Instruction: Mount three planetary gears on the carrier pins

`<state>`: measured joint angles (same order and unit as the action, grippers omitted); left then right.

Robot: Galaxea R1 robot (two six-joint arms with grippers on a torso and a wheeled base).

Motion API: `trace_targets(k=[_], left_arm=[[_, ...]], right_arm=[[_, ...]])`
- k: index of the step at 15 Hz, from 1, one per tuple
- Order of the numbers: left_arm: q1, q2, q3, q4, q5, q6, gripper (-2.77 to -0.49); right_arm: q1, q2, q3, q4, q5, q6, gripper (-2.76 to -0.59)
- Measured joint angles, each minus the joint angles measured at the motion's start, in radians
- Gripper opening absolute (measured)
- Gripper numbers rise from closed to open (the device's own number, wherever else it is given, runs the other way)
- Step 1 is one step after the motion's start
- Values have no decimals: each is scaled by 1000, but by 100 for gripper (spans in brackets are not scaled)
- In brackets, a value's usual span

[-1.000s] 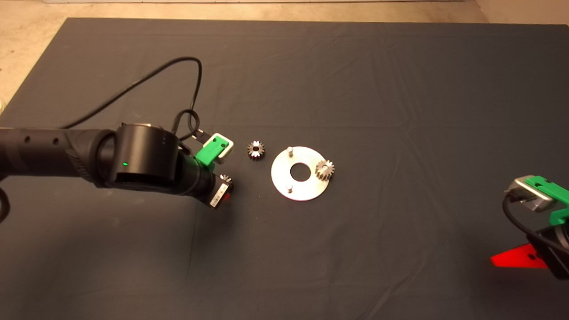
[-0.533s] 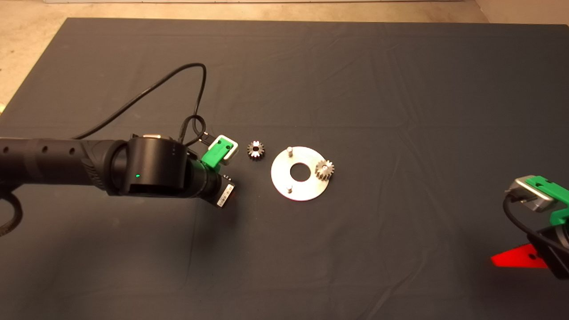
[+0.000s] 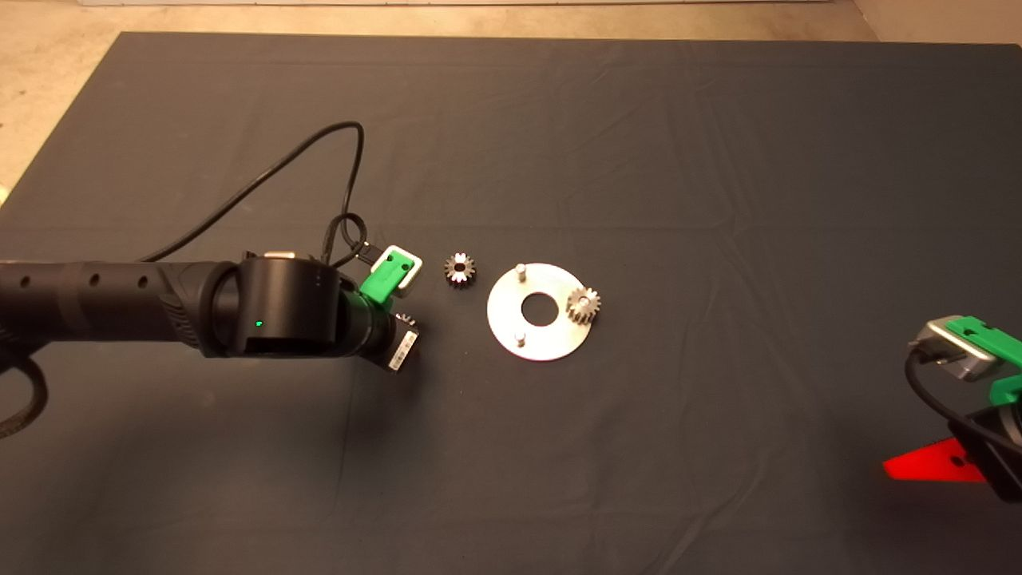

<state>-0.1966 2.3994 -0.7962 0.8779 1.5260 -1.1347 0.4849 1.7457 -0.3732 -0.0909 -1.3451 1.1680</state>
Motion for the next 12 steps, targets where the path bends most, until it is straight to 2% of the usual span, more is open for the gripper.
trace_targets(k=[2, 3, 4, 5, 8, 10, 12], left_arm=[[2, 0, 0, 20, 0, -15, -148], [11, 0, 0, 38, 0, -27, -148], [20, 2, 0, 41, 0, -29, -148], [26, 3, 0, 41, -10, -31, -152], [27, 2, 0, 46, -61, -50, -157], [27, 3, 0, 53, -63, -54, -170], [27, 3, 0, 55, -64, -55, -173]], right_arm=[[0, 0, 0, 0, 0, 0, -202], [0, 0, 0, 0, 0, 0, -202], [0, 0, 0, 0, 0, 0, -202], [0, 0, 0, 0, 0, 0, -202], [0, 0, 0, 0, 2, 0, -202], [0, 0, 0, 0, 2, 0, -202], [0, 0, 0, 0, 2, 0, -202]])
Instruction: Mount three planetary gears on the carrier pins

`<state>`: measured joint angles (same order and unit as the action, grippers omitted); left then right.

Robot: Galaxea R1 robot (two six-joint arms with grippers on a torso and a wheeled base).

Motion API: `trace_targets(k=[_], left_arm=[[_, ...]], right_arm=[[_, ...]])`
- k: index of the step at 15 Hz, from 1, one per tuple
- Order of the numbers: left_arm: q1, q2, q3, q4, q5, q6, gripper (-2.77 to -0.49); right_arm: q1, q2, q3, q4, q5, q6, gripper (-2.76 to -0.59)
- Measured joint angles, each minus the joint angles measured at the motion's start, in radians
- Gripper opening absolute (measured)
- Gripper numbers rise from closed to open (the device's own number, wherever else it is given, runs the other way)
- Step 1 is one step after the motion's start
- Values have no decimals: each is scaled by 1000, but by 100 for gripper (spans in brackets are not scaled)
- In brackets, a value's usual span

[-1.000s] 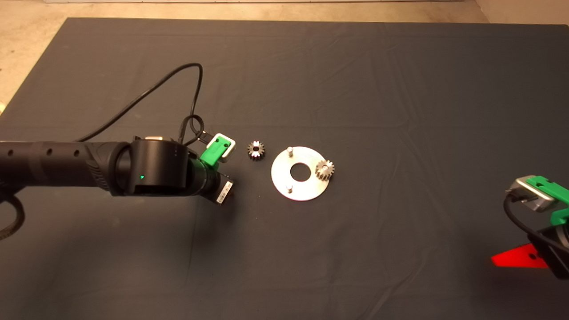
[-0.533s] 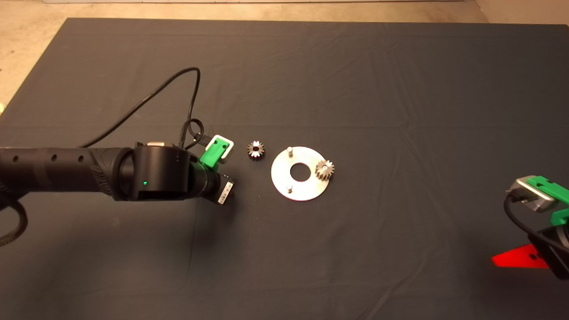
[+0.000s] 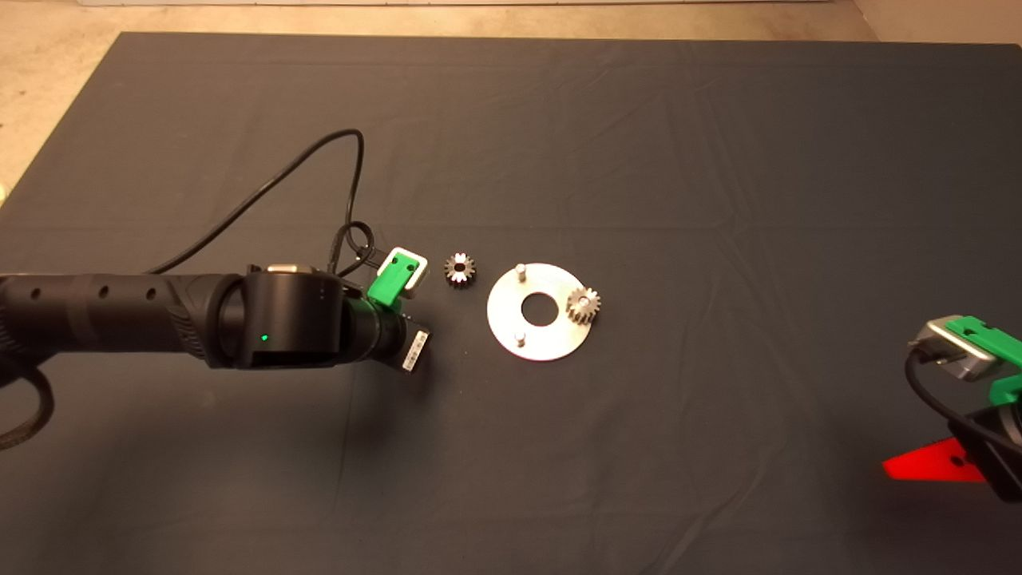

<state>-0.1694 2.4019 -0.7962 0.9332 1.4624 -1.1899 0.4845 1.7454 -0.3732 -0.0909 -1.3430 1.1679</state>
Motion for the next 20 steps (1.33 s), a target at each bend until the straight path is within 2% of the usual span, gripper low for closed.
trace_targets(k=[1, 5, 8, 11, 14, 17, 20], left_arm=[[0, 0, 0, 0, 0, 0, -183], [0, 0, 0, 3, 1, 0, -197], [0, 0, 0, 6, 1, 0, -199], [0, -1, 0, 12, 3, -2, -213], [0, 0, 0, 14, 3, -2, -214], [17, -1, 0, 37, 6, -2, -214], [28, -1, 0, 40, 6, -2, -220]], right_arm=[[0, 0, 0, 0, 0, 0, -202], [0, 0, 0, 0, 1, 0, -202], [0, 0, 0, 0, 1, 0, -202], [0, 0, 0, 1, 1, 0, -202], [0, 0, 0, 1, 2, 0, -202], [0, 0, 0, 1, 2, 0, -202], [0, 0, 0, 1, 4, 0, -202]])
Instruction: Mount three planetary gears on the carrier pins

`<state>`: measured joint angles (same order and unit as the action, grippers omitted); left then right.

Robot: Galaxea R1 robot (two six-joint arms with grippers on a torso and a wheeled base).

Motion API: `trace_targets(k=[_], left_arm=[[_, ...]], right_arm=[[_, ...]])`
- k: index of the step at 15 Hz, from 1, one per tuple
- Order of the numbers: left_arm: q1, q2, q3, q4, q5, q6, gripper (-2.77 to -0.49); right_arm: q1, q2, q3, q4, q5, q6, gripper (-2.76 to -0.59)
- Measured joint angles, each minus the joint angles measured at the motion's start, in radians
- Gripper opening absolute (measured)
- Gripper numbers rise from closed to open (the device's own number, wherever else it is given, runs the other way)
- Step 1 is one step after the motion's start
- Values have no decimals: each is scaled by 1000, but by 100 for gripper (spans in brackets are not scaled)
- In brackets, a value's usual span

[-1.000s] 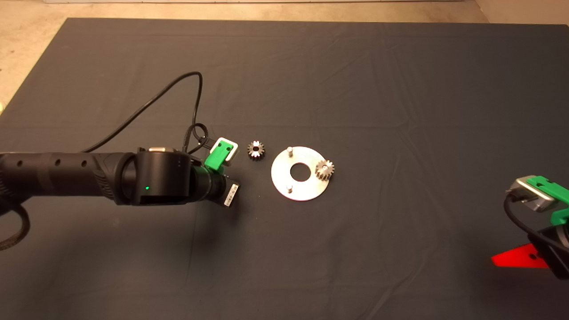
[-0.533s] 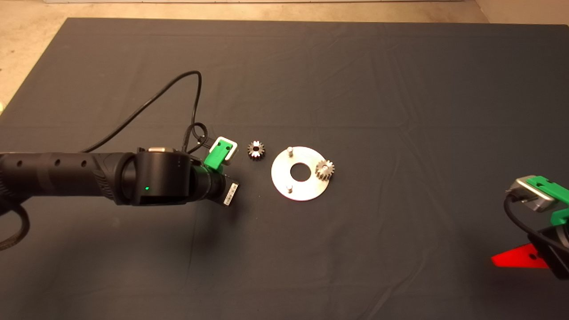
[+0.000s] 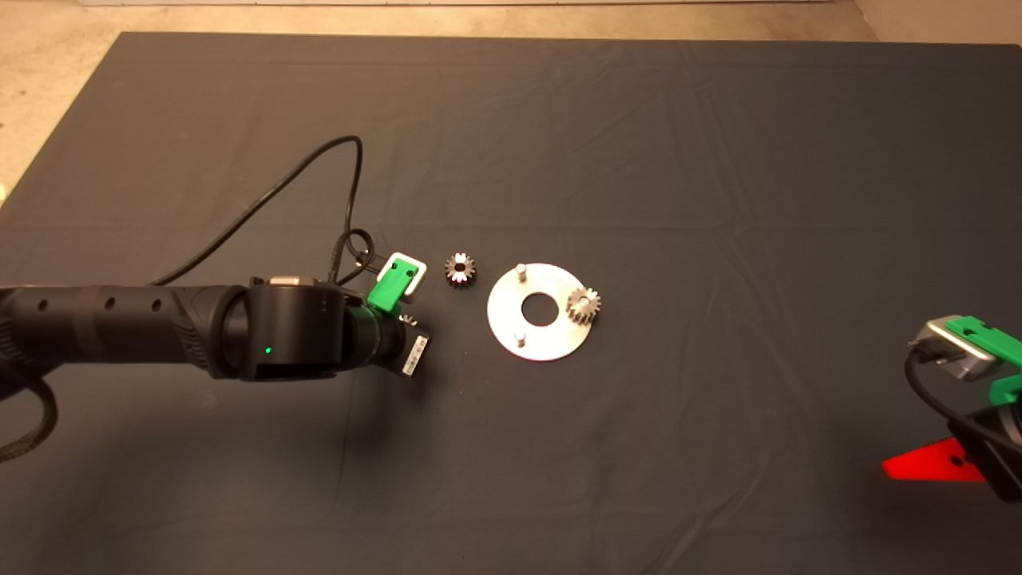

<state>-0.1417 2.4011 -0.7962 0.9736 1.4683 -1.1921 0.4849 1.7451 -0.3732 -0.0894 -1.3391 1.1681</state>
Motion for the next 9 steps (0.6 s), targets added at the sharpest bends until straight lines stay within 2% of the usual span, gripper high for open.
trace_targets(k=[9], left_arm=[[0, 0, 2, 3, -1, -5, -234]], right_arm=[[0, 0, 0, 0, 0, 0, -202]])
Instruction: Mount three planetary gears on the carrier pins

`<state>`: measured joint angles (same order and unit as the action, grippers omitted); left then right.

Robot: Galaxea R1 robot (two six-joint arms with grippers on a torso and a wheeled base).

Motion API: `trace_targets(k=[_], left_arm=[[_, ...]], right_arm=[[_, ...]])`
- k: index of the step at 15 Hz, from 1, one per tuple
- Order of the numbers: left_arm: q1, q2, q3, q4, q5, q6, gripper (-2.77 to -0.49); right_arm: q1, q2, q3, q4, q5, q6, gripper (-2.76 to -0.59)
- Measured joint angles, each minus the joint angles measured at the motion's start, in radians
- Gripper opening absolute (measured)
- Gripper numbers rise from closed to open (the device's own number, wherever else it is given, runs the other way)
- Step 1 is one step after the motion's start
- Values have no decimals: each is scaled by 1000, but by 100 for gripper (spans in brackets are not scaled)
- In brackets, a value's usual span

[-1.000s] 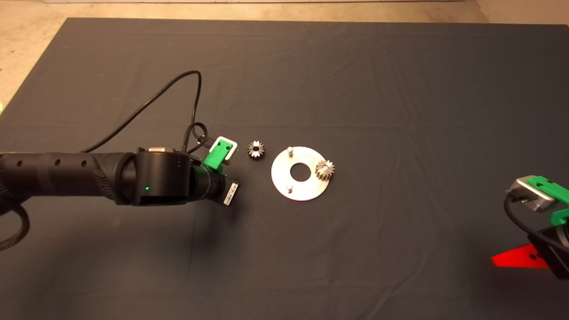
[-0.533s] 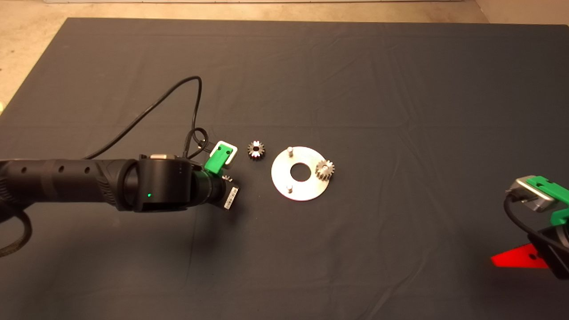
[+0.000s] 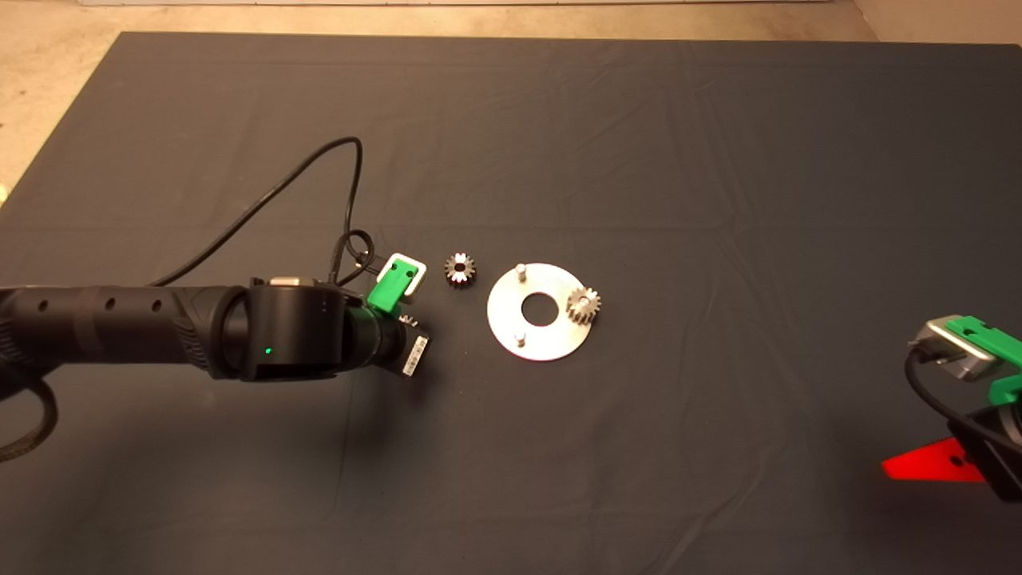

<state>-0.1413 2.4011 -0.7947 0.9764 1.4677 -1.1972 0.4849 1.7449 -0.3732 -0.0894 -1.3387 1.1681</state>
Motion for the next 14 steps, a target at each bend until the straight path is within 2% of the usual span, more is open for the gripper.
trace_targets(k=[5, 9, 12, 14], left_arm=[[6, 0, 23, 0, -1, 0, -244], [5, 1, 77, 0, -1, 0, -250], [3, 1, 113, 0, 23, -23, -258], [-15, 39, 131, -1, 44, -48, -258]], right_arm=[[0, 0, 0, 0, 0, 0, -202], [0, 0, 0, 0, 0, 0, -202], [0, 0, 0, 0, 0, 0, -202], [0, 0, 0, 0, 1, 0, -202]])
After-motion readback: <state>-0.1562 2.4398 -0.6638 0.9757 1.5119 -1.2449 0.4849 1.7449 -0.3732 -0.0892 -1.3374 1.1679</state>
